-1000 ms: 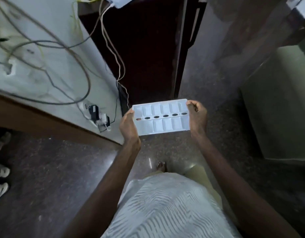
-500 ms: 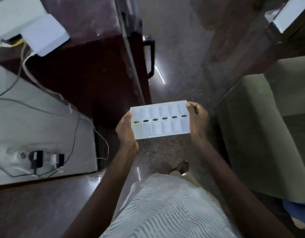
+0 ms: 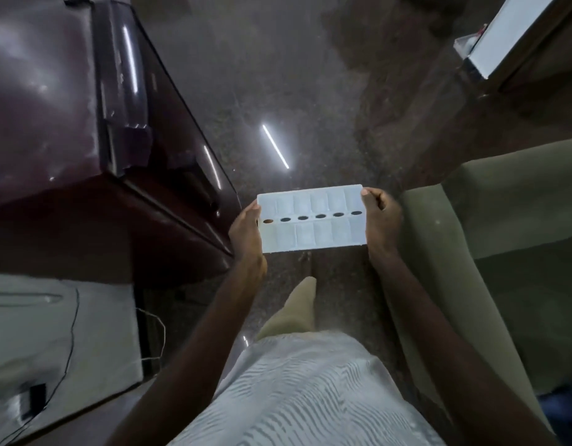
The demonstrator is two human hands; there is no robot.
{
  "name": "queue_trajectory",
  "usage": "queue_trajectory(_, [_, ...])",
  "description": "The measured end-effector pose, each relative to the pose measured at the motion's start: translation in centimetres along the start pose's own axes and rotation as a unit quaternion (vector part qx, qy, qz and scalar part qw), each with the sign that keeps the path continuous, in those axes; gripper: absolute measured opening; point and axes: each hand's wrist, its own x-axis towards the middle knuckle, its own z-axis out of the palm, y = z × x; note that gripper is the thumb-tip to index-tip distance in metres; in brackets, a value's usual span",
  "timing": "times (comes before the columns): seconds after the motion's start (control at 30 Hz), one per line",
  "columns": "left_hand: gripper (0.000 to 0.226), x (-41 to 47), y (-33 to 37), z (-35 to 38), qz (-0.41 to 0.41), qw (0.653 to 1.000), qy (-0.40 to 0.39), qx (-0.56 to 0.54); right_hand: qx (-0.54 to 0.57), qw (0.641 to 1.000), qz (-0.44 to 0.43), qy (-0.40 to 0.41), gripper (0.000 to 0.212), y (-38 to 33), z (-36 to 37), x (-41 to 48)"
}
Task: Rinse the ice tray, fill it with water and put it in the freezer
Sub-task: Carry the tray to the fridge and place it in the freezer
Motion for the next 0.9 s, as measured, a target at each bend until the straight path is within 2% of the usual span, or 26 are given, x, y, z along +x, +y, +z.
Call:
queue_trajectory(0.2, [0.026, 7.2, 2.2, 10.8, -0.022, 0.999, -0.038, 0.028, -0.028, 0.999, -0.007, 0.021, 0.011, -1.0, -0.2, 11.8])
queue_trajectory(0.37, [0.020, 11.6, 4.6, 19.9, -0.019, 0.995, -0.080, 0.052, -0.021, 0.997, -0.005, 0.070, 0.016, -3.0, -0.9, 20.9])
queue_trajectory(0.53, [0.028, 15.6, 7.0, 28.4, -0.019, 0.988, -0.131, 0.079, -0.007, 0.995, 0.003, 0.101, 0.019, -5.4, -1.6, 28.9])
queue_trajectory(0.7, [0.038, 19.9, 8.2, 37.0, -0.024, 0.984, -0.145, 0.101, 0.015, 0.991, 0.019, 0.129, 0.016, -7.2, -2.1, 37.2])
queue_trajectory(0.83, [0.024, 23.8, 9.0, 45.1, -0.029, 0.981, -0.151, 0.115, 0.028, 0.988, 0.022, 0.147, 0.020, -8.5, -3.2, 45.0])
queue_trajectory(0.9, [0.035, 24.6, 9.2, 46.9, -0.031, 0.978, -0.161, 0.129, 0.033, 0.988, 0.022, 0.146, 0.020, -8.8, -3.4, 46.4])
